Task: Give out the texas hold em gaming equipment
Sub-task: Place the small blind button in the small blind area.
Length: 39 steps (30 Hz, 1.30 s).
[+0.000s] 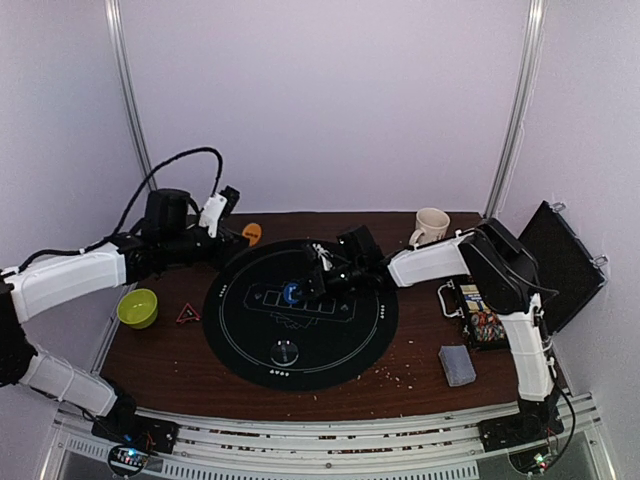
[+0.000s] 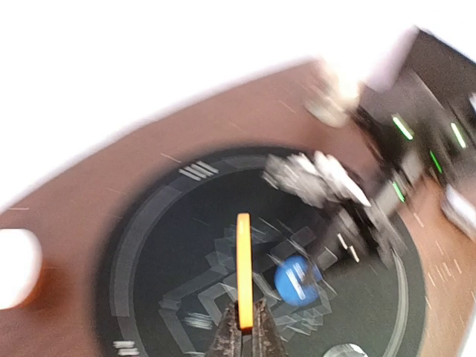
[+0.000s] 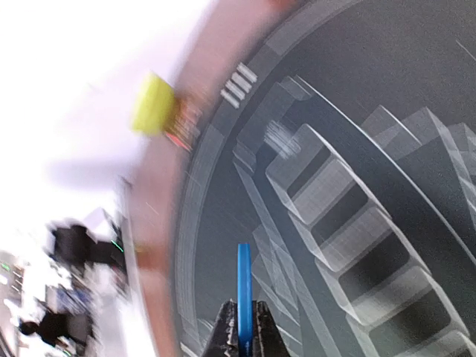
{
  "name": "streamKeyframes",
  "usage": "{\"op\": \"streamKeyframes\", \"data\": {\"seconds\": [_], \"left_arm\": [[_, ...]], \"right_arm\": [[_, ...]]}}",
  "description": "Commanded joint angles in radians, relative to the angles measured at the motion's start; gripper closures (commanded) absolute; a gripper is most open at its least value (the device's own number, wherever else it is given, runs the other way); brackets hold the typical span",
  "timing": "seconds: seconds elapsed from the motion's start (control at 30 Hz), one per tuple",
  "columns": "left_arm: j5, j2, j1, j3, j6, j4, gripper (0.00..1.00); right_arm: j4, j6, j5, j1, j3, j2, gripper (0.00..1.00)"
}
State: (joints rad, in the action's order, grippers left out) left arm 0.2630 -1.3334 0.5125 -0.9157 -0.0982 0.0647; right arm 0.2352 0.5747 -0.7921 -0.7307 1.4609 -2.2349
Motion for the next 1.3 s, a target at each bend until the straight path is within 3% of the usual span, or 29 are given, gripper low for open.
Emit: {"op": "streamKeyframes", "data": {"seconds": [0.0,0.07,0.17,0.63,0.77,0.97,1.27], "left_arm": [[-0.302,0.071,-0.063,-0.079,-0.078,0.117,1.00],[-0.366,0.083,-0.074,-0.104,-0.058,0.130,1.00],[-0.442,0.087,-0.088,-0.138,-0.026,0.133,1.00],[-0.373,0.140,-0.104,-0.061,-0.011,0.066,1.00],[-0.376,0.154,-0.107,-0.051,-0.008,0.059,1.00],[-0.377,0.163,-0.112,-0.057,0.004,0.063,1.00],[-0.389,0.181,-0.115,-0.054,0.005,0.065,1.00]], "right_arm": [[0.298,0.419,0.103,-0.066,0.131,-0.094,1.00],[0.404,0.544,0.124,-0.090,0.192,-0.165,1.00],[0.395,0.620,0.157,-0.132,0.366,-0.303,1.00],[0.142,0.797,0.461,-0.269,0.854,-0.628,1.00],[0.026,0.836,0.565,-0.282,0.904,-0.656,1.00],[-0.117,0.763,0.692,-0.317,0.933,-0.631,1.00],[-0.152,0.872,0.691,-0.341,1.030,-0.716,1.00]]}}
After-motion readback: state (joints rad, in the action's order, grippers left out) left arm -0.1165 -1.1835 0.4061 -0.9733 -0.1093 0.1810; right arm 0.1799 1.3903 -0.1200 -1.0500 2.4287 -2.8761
